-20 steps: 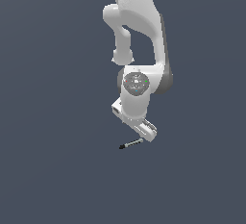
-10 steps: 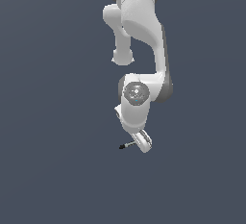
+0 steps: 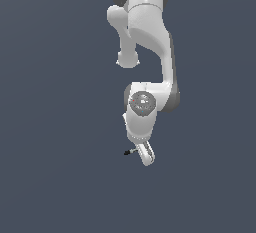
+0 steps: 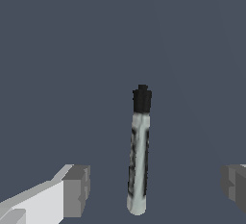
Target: Pick up the object and move it to a goal position.
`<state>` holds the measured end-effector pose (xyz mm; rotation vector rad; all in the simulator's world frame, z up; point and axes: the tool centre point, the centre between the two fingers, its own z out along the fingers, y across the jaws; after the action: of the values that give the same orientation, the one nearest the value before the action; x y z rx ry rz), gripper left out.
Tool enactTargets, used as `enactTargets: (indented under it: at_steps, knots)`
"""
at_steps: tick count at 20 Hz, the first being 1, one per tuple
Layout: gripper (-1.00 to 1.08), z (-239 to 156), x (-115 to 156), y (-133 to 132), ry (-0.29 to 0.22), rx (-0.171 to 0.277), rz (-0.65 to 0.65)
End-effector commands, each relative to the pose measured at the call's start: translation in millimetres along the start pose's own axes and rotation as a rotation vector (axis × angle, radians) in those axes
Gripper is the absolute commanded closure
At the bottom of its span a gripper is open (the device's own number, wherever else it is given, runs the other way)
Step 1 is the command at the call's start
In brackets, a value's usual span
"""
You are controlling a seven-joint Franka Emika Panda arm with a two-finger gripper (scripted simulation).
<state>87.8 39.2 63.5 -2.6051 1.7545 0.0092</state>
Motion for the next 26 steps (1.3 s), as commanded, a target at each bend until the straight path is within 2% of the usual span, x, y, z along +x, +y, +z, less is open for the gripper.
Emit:
enactTargets:
  at_steps: [1, 11, 20, 26]
  knots:
    - [-0.92, 1.9, 0.9, -2.0, 0.003, 0.002, 0.028]
    - [-0.92, 7.1, 1.2, -3.3, 0.005, 0.002, 0.047]
    - [-0.92, 48.1, 1.4, -2.3, 0.005, 0.003, 0.051]
    - [-0.92, 53.8, 2.1, -3.6, 0.005, 0.003, 0.052]
